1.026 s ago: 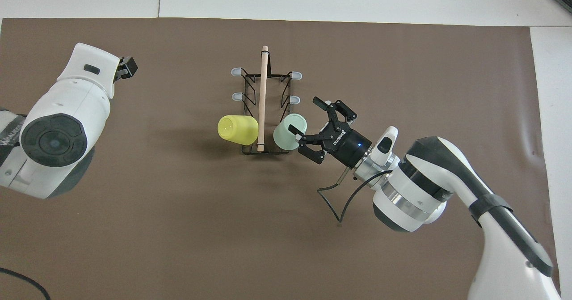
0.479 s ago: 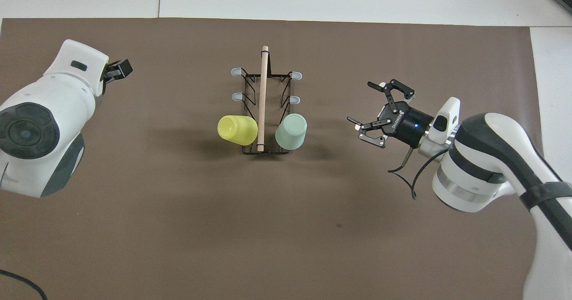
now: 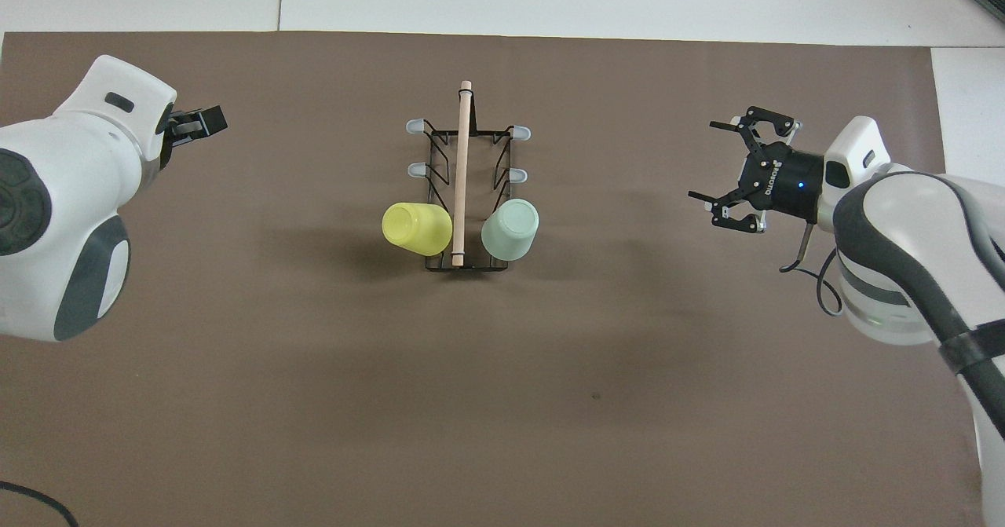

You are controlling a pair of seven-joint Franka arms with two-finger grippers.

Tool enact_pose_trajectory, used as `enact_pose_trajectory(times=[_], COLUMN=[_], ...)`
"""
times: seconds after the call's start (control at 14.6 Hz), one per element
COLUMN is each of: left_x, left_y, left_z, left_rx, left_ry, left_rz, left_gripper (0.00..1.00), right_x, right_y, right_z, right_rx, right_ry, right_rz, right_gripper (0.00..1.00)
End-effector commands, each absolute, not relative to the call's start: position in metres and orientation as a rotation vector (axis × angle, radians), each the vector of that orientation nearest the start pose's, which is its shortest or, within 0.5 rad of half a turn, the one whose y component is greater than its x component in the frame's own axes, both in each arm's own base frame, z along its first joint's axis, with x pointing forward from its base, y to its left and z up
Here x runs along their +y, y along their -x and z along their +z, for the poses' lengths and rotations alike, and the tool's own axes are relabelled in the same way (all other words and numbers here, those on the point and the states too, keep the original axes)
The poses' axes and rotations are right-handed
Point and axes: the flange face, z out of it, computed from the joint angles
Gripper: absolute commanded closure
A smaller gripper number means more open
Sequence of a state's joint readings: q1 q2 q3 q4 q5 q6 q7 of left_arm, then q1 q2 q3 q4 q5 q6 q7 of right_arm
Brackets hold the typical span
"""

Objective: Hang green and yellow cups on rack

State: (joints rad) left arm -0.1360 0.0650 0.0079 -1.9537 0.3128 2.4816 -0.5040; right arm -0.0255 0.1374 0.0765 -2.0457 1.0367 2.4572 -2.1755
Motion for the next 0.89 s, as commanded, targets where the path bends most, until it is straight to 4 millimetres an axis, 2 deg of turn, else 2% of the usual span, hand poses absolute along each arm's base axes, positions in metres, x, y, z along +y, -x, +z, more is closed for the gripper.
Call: enact_pose_trajectory(times=[0.0, 0.14, 0.27, 0.48, 0.68, 0.82], left_x=[-0.072, -0.068, -0.06, -0.043, -0.037, -0.036], left_y=[-0.603, -0.595, -0.589, -0.582, -0.575, -0.568], left_z=[0.511, 0.517, 0.52, 0.532, 0.54, 0.55], left_rx=[-0.148, -0.103, -0.033, -0.029, -0.001, 0.065], left_ry=[3.012, 3.043, 3.08, 3.153, 3.155, 3.154], left_rz=[-0.651, -0.575, -0.497, -0.362, -0.277, -0.222], left_gripper=[0.0, 0.0, 0.0, 0.0, 0.0, 0.0], right_x=[0.028, 0.021, 0.021, 0.022, 0.027, 0.031], right_y=[-0.607, -0.611, -0.611, -0.611, -0.611, -0.609], right_z=[0.408, 0.415, 0.416, 0.42, 0.429, 0.433], right_rx=[-1.857, -1.803, -1.719, -1.6, -1.373, -1.301], right_ry=[2.17, 2.284, 2.419, 2.657, 2.877, 2.972], right_rz=[-0.982, -0.885, -0.771, -0.597, -0.518, -0.475], right_gripper=[0.0, 0.0, 0.0, 0.0, 0.0, 0.0])
